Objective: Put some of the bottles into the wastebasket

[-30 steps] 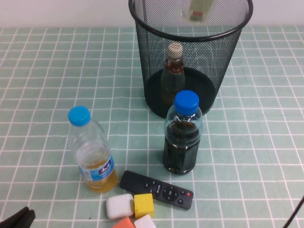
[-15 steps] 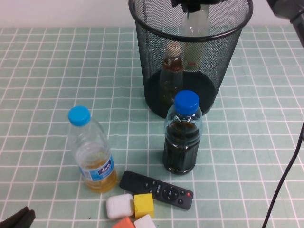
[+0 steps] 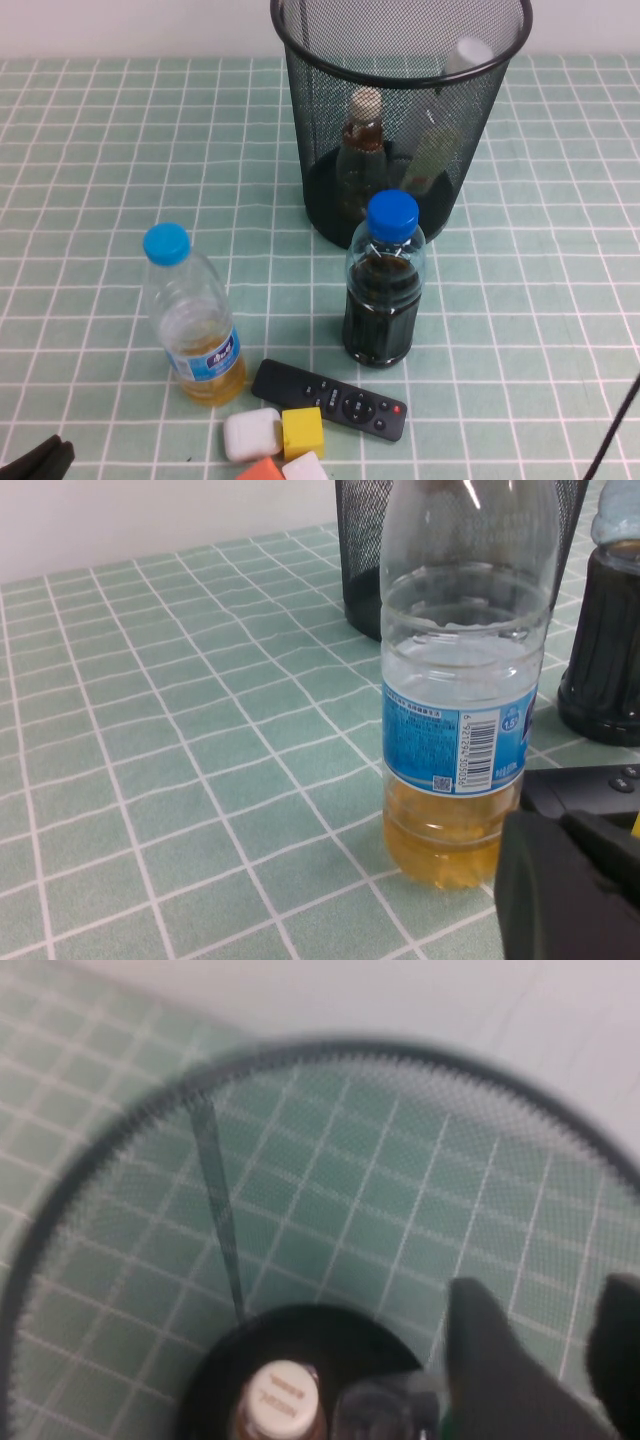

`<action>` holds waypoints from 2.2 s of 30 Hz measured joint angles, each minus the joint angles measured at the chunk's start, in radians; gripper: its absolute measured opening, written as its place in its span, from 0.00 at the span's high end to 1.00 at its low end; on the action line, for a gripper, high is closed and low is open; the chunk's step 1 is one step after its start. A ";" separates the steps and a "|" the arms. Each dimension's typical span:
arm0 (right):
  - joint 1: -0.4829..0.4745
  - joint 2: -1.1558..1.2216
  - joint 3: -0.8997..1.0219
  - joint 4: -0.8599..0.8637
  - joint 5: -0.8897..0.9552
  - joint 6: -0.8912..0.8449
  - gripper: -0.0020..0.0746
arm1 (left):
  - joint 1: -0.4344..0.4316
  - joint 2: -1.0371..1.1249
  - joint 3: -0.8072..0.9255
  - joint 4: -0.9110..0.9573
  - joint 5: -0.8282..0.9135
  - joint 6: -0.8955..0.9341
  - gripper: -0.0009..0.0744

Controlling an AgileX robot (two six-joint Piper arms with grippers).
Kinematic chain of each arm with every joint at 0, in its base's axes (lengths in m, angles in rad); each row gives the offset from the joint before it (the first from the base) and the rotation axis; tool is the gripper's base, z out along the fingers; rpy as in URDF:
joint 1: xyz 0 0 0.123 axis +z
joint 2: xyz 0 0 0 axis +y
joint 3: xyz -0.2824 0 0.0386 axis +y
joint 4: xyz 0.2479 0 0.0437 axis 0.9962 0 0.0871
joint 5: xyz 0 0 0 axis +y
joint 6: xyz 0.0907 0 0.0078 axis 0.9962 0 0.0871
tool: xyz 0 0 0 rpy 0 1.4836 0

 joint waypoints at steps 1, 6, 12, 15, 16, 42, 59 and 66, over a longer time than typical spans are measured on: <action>0.000 -0.027 0.002 0.006 0.000 0.000 0.89 | 0.000 0.000 0.000 0.000 0.000 0.000 0.99; 0.000 -0.213 0.150 0.024 -0.002 0.002 0.97 | 0.000 0.000 0.000 0.000 0.000 0.000 0.99; 0.000 -0.476 0.507 0.033 -0.002 0.014 0.97 | 0.000 0.000 0.000 0.000 0.000 0.000 0.99; 0.000 -0.598 0.668 0.033 -0.002 0.032 0.97 | 0.000 0.000 0.000 0.000 0.000 0.000 0.99; 0.000 -0.632 0.712 0.031 0.000 0.037 0.97 | 0.000 0.000 0.000 0.000 0.000 0.000 0.99; -0.309 -1.505 1.761 -0.112 -0.556 -0.022 0.98 | 0.000 0.000 0.000 0.000 0.000 0.000 0.99; -0.526 -2.140 2.756 0.108 -1.230 -0.015 0.98 | 0.000 0.000 0.000 0.000 0.000 0.000 0.99; -0.532 -2.178 2.761 0.116 -1.070 -0.013 0.98 | 0.000 0.000 0.000 0.000 0.000 0.000 0.99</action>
